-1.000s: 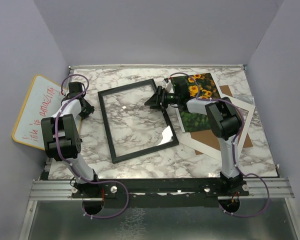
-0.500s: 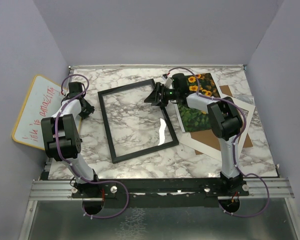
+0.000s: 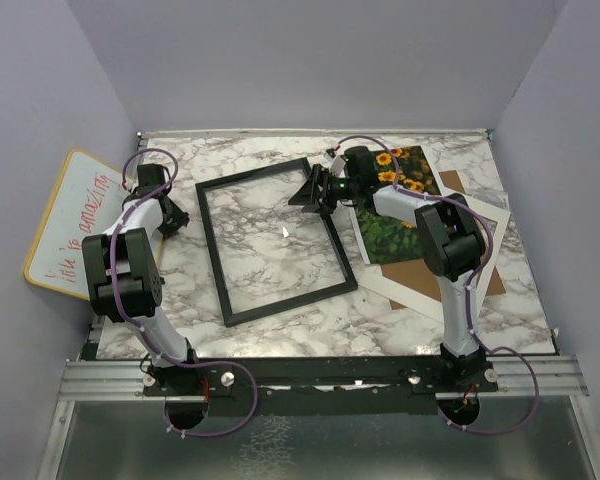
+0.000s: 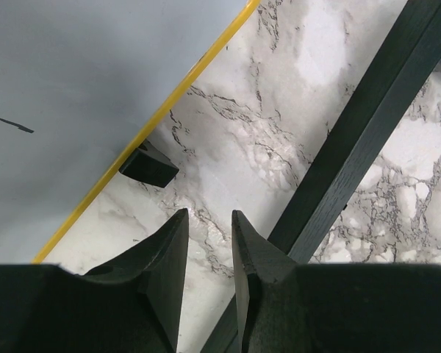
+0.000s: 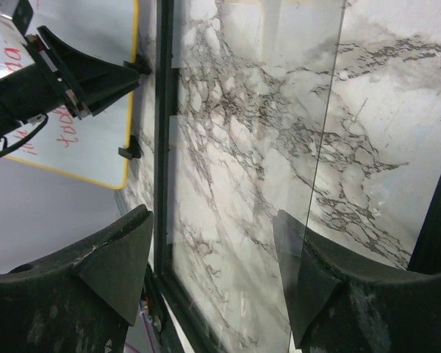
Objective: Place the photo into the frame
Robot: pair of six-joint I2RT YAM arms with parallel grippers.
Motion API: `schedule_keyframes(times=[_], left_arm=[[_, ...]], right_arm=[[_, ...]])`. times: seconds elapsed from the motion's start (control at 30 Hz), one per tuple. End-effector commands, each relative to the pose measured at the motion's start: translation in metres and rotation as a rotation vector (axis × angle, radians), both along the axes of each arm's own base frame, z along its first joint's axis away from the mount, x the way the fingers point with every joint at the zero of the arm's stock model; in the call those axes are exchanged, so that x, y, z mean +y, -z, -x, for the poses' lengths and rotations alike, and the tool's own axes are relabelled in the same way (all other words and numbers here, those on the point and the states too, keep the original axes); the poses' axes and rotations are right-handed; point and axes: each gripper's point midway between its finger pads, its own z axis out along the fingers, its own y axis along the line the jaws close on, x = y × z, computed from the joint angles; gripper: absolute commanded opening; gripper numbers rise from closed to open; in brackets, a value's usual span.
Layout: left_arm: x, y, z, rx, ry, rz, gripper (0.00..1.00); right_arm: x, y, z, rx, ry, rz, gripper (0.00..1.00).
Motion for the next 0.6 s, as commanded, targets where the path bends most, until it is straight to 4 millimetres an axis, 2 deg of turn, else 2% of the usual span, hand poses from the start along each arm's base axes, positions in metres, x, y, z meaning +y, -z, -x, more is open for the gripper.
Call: schedule_keyframes(times=[0.0, 0.17, 0.37, 0.57], left_arm=[[0.0, -0.007, -0.005, -0.031, -0.004, 0.02, 0.32], [-0.01, -0.009, -0.011, -0.059, 0.03, 0.063, 0.38], [-0.044, -0.019, -0.022, -0.158, 0.138, 0.203, 0.56], [-0.06, -0.007, -0.012, -0.137, 0.192, 0.237, 0.6]], right_arm=[[0.008, -0.017, 0.003, -0.002, -0.015, -0.092, 0.7], [0.011, -0.017, 0.005, 0.017, -0.021, -0.12, 0.7], [0.011, -0.012, 0.007, 0.028, -0.022, -0.114, 0.69], [0.013, -0.009, 0.007, 0.047, -0.032, -0.118, 0.54]])
